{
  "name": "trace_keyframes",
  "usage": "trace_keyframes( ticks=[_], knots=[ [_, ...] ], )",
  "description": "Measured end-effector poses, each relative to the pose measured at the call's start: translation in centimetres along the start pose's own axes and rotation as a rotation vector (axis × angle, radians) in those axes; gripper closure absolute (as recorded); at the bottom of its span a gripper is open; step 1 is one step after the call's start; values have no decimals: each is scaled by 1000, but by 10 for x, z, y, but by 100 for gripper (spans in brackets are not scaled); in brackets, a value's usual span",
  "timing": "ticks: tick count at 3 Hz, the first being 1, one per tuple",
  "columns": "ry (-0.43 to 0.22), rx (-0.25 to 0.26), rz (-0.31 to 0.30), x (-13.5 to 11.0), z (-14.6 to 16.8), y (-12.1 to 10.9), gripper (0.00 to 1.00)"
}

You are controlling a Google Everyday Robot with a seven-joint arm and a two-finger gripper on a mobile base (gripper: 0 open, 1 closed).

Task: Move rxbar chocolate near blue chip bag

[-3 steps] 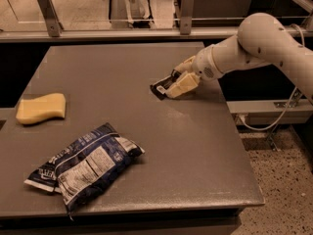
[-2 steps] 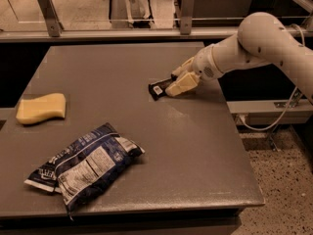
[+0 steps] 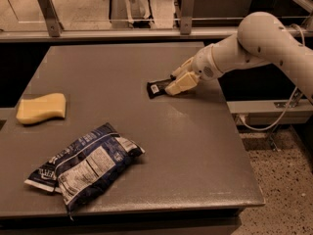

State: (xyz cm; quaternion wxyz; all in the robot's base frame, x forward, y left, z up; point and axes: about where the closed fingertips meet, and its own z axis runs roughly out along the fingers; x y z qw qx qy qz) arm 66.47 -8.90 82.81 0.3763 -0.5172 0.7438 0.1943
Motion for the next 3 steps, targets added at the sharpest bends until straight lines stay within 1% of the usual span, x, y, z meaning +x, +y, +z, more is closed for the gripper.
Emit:
trace_keyframes(
  ticks=[1,2,3],
  knots=[
    [0,0,0,0,0,0,100],
    [-66,-8,-60,-13,-10,13,100],
    [-270,-31,-136,-40,-49,47,100]
  ],
)
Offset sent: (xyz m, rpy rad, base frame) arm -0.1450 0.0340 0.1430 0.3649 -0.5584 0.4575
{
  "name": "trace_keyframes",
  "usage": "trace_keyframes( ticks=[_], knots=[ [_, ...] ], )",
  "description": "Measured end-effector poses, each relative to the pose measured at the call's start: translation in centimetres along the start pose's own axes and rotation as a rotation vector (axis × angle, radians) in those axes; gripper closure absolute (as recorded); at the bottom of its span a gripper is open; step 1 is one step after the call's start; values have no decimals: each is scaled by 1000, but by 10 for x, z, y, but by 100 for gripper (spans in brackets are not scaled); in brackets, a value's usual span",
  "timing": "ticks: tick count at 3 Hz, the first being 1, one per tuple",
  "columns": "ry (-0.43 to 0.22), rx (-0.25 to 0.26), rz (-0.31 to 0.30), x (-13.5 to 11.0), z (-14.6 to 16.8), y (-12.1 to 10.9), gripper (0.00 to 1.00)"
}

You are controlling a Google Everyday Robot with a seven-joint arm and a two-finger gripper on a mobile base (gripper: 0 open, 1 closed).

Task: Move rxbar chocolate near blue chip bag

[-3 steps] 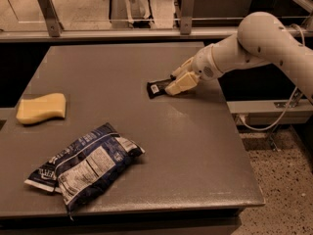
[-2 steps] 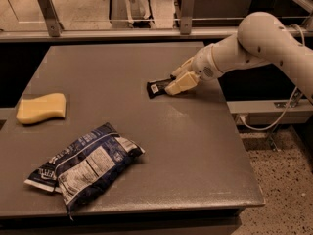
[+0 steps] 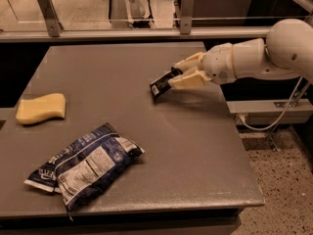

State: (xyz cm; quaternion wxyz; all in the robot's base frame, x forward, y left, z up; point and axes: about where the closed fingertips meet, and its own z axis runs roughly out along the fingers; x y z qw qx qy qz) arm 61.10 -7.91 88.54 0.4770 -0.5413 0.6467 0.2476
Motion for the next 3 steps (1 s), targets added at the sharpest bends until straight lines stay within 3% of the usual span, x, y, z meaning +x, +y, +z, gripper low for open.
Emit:
trace_keyframes(
  ticks=[1,2,3],
  knots=[
    [-164,-27,-119,-37,-22,28,100],
    [-259,-69,-207,-57,-27,45,100],
    [-290,-158,-207,-60,-9,69,100]
  ],
)
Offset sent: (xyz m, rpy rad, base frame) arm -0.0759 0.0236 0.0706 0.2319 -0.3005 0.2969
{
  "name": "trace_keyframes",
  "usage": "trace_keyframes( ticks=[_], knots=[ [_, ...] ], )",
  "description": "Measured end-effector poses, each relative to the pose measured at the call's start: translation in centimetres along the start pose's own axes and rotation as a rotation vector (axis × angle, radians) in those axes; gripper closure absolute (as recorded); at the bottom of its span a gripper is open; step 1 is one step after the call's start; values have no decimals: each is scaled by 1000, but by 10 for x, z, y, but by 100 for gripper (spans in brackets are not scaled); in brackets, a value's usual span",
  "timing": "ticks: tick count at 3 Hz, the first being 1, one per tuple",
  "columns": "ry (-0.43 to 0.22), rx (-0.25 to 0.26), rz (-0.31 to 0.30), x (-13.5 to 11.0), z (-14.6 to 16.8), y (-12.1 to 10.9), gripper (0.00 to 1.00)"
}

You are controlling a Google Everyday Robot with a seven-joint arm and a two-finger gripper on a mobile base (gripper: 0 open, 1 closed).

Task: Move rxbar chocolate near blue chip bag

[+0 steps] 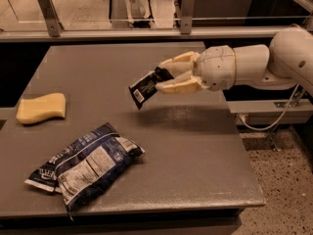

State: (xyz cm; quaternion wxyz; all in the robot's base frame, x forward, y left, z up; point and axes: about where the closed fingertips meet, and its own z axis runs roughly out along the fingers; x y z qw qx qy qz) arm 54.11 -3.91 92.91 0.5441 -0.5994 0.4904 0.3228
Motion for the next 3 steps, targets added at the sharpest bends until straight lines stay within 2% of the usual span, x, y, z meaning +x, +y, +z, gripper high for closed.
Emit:
trace_keyframes(
  ticks=[1,2,3],
  knots=[
    [-11,-78,47,4,24,17,81],
    [-34,-132,116,9,42,29,58],
    [-46,-162,156,10,56,37,35]
  ],
)
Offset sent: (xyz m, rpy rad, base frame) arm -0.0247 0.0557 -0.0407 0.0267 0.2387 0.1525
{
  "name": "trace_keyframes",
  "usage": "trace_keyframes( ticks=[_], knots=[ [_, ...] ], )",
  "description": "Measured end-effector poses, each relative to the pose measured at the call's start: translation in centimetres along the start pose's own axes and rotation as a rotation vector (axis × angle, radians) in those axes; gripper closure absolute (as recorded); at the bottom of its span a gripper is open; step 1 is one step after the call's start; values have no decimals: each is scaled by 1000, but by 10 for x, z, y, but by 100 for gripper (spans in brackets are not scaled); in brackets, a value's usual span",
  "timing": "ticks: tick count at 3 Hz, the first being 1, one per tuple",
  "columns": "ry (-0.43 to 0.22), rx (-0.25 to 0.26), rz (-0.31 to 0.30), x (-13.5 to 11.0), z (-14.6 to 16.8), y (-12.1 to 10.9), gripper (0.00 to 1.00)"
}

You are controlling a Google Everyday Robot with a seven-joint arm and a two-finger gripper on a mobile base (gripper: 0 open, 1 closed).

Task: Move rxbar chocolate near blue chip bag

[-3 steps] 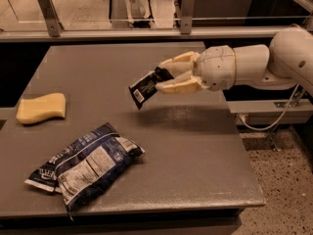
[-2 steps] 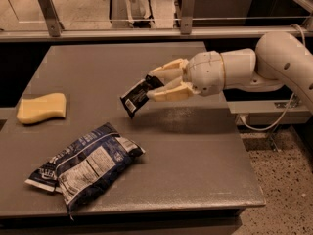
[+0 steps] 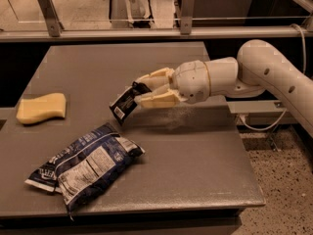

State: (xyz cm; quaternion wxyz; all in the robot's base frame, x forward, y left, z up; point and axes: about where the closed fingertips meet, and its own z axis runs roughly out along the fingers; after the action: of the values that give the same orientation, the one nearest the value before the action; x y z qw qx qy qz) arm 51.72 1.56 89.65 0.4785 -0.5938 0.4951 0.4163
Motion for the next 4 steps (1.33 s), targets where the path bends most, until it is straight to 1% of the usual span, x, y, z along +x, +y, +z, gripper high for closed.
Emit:
trace_keyframes(
  ticks=[1,2,3,4],
  knots=[
    [0,-4,-2,-1,2,0,12],
    [-1,-8,-3,-2,4,1,0],
    [-1,-8,-3,-2,4,1,0],
    [78,-11,6,7,-4,-1,0]
  ],
)
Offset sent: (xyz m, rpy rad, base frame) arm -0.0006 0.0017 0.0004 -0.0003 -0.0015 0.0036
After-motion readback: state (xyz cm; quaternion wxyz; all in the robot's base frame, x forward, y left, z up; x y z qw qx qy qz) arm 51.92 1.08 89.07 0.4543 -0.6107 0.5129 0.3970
